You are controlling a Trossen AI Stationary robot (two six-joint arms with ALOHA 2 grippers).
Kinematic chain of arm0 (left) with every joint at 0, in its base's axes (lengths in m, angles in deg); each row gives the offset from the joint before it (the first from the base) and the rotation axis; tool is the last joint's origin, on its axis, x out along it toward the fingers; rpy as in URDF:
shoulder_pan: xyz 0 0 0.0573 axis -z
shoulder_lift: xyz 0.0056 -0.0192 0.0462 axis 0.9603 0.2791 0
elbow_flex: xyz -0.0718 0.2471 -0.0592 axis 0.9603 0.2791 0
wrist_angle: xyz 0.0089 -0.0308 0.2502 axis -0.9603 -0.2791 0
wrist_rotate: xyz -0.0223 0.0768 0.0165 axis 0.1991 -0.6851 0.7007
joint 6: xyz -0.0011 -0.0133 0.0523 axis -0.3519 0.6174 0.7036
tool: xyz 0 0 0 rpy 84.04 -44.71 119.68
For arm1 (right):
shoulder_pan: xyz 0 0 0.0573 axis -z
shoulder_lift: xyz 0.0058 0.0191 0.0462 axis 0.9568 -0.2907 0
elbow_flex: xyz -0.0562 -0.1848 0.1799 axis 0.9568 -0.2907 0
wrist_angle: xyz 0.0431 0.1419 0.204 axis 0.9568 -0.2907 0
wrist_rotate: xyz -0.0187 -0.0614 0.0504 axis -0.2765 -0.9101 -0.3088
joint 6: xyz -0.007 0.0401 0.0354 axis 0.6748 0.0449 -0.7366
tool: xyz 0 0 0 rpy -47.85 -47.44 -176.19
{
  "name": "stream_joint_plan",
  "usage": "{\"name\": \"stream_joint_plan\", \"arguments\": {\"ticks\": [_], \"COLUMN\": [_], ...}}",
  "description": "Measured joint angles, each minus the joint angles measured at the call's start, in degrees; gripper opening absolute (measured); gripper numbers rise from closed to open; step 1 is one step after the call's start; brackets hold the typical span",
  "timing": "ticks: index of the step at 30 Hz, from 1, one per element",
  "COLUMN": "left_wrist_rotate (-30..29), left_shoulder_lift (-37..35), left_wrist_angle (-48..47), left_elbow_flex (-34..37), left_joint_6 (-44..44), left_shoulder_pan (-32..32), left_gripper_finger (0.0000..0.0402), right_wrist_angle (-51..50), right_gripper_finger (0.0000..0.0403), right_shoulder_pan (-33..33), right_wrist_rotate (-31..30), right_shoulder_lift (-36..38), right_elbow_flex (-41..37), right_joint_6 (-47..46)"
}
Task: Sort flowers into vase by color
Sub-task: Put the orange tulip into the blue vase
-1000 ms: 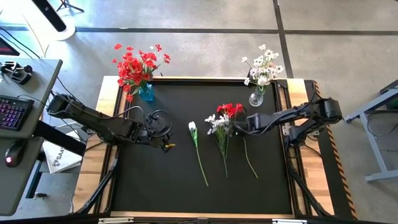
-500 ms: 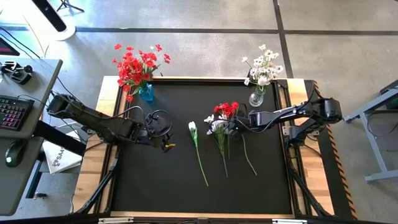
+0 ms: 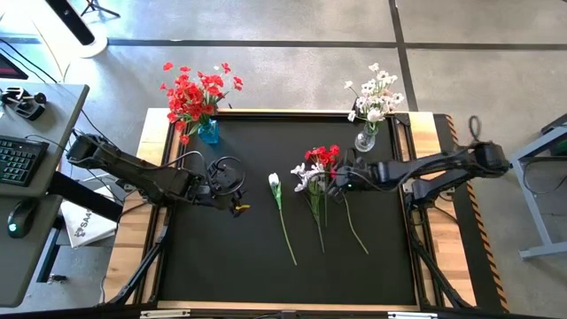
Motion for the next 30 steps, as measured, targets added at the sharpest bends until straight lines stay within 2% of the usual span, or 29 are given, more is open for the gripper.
{"name": "stream_joint_plan", "arguments": {"ticks": [4, 7, 14, 19, 23, 30], "left_wrist_rotate": [0.0, -0.2, -0.4, -0.4, -0.4, -0.5], "left_shoulder_lift": [0.0, 0.0, 0.0, 0.0, 0.0, 0.0], "left_wrist_angle": [0.1, 0.5, 2.4, 2.4, 2.4, 2.6], "left_elbow_flex": [0.0, 0.0, 0.0, 0.0, 0.0, 0.0], "left_joint_6": [0.0, 0.0, 1.0, 1.0, 1.0, 2.0], "left_shoulder_pan": [0.0, 0.0, 0.0, -0.1, -0.1, -0.1], "left_gripper_finger": [0.0154, 0.0154, 0.0154, 0.0154, 0.0154, 0.0154], "right_wrist_angle": [-0.5, -0.6, -0.7, 1.7, 3.9, 6.0], "right_gripper_finger": [0.0002, 0.0024, 0.0116, 0.0141, 0.012, 0.001], "right_shoulder_pan": [-2.1, -2.0, -1.9, -1.9, -1.8, -0.3], "right_wrist_rotate": [-1.2, -1.0, -3.8, -4.4, -7.9, -9.1], "right_shoulder_lift": [2.8, 1.5, -8.4, -14.9, -17.3, -17.5], "right_elbow_flex": [0.0, 0.0, 0.0, 0.0, 0.2, 0.0], "right_joint_6": [-3.5, -5.8, -8.2, -9.5, -9.5, -4.5]}}
